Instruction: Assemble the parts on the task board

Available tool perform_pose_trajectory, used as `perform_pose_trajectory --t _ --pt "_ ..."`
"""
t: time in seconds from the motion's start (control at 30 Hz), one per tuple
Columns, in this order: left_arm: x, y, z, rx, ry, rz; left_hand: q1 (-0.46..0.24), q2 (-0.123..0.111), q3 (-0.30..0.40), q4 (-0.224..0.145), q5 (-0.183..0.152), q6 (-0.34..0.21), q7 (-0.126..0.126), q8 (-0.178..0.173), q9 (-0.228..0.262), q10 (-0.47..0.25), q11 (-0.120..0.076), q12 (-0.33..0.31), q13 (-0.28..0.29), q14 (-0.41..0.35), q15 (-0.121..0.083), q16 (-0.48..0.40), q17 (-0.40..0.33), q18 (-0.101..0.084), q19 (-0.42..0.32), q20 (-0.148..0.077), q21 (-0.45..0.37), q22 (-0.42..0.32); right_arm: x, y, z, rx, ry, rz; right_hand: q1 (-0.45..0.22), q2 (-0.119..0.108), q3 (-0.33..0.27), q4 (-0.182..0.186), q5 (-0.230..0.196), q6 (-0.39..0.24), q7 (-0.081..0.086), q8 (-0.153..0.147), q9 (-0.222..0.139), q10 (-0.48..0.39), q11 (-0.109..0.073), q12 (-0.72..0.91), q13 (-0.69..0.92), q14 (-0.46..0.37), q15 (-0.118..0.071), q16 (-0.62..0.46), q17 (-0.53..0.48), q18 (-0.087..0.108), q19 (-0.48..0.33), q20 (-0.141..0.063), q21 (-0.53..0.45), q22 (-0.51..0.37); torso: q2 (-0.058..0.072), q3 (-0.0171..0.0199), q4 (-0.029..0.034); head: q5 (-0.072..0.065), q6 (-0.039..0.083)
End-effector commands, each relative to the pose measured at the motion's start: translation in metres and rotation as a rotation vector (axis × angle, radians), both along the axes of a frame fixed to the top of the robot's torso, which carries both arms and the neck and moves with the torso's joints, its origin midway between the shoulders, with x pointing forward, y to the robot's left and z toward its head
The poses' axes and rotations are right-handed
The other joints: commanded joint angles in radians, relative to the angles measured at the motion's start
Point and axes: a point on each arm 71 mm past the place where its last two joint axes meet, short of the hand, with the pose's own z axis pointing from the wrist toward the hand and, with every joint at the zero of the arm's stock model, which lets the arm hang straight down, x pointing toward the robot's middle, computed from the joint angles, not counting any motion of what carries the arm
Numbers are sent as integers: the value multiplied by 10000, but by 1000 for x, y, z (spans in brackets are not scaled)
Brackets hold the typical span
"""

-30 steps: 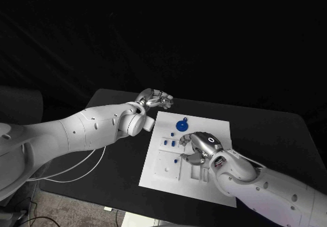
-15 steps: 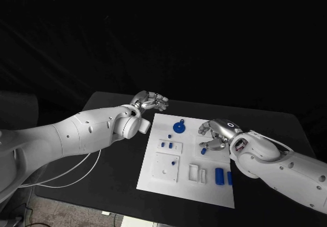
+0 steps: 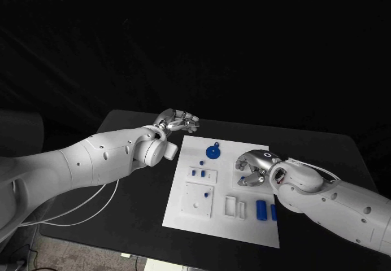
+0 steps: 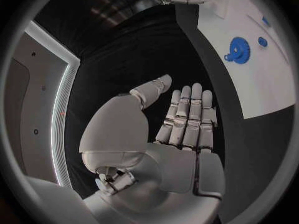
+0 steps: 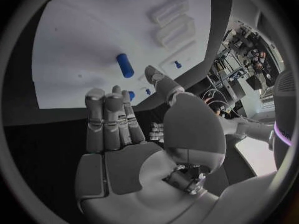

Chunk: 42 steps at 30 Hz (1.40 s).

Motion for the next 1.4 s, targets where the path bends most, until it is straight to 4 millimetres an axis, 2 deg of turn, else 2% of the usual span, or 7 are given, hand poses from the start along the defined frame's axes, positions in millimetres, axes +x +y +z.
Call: perform_pose_trajectory --t 0.03,0.17,0.27,0.37,0.43,0.73,1.4 --pt "0 -1 1 -93 -24 -116 -54 47 -35 -38 -39 -74 -1 46 -10 -72 -25 28 -17 -36 11 -42 12 179 42 13 -34 11 -1 -3 -6 -791 383 85 -114 21 -79 24 -73 -46 11 -41 -13 -66 6 -6 -22 -72 36 40 -12 1008 -73 3 -74 178 -8 -11 -5 -6 -14" --pt "0 -1 1 -97 -26 -124 -54 47 -35 -38 -43 -75 -2 47 -11 -72 -25 29 -18 -35 11 -44 16 180 42 13 -35 12 -1 -4 -7 -987 384 74 107 133 15 68 -339 49 115 47 5 124 -59 106 -39 -95 -26 60 -30 1008 -87 4 -97 172 -6 -14 -14 4 -24" --pt "0 -1 1 -94 -18 -121 -51 49 -34 -38 -44 -75 -2 48 -11 -72 -25 29 -19 -35 11 -46 18 180 43 12 -36 13 -2 -3 -8 -1034 366 108 463 118 471 236 -779 197 286 142 8 250 -100 169 -80 -83 -66 69 -66 1008 -56 14 -123 159 -5 -5 -5 -10 -26" --pt "0 -1 1 -81 -23 -90 -51 50 -34 -38 -46 -75 -2 49 -11 -73 -25 30 -20 -35 11 -48 21 181 43 12 -37 14 -2 -3 -8 -1003 334 144 686 79 883 380 -862 346 328 235 20 368 -139 226 -106 -64 -104 90 -86 1008 -17 21 -113 168 -5 -6 -13 -36 -38" --pt "1 -1 1 -84 -36 -90 -51 50 -34 -37 -47 -76 -2 49 -11 -73 -25 30 -21 -35 11 -49 22 181 43 12 -38 15 -2 -2 -8 -970 296 153 821 166 1169 473 -861 473 372 311 44 437 -160 258 -113 -42 -126 107 -92 1008 6 18 -107 168 -9 -12 -20 -45 -44" --pt "1 -1 1 -83 -31 -92 -56 56 -36 -31 -51 -77 -2 51 -12 -75 -24 30 -25 -35 12 -55 31 181 46 14 -40 19 -3 0 -7 -920 186 219 977 508 1923 786 -866 834 227 524 108 938 -323 529 -39 54 -279 156 -118 1008 99 33 -13 198 -7 -10 -6 -51 -40" --pt "1 0 1 -75 -18 -80 -57 54 -38 -30 -55 -81 -2 56 -15 -81 -22 30 -34 -46 16 -76 48 181 41 16 -52 26 -5 6 -6 -816 120 321 988 698 2393 711 -866 1238 45 746 204 1438 -535 859 204 73 -484 160 -144 1008 86 14 92 202 -8 -11 -12 -30 -108"
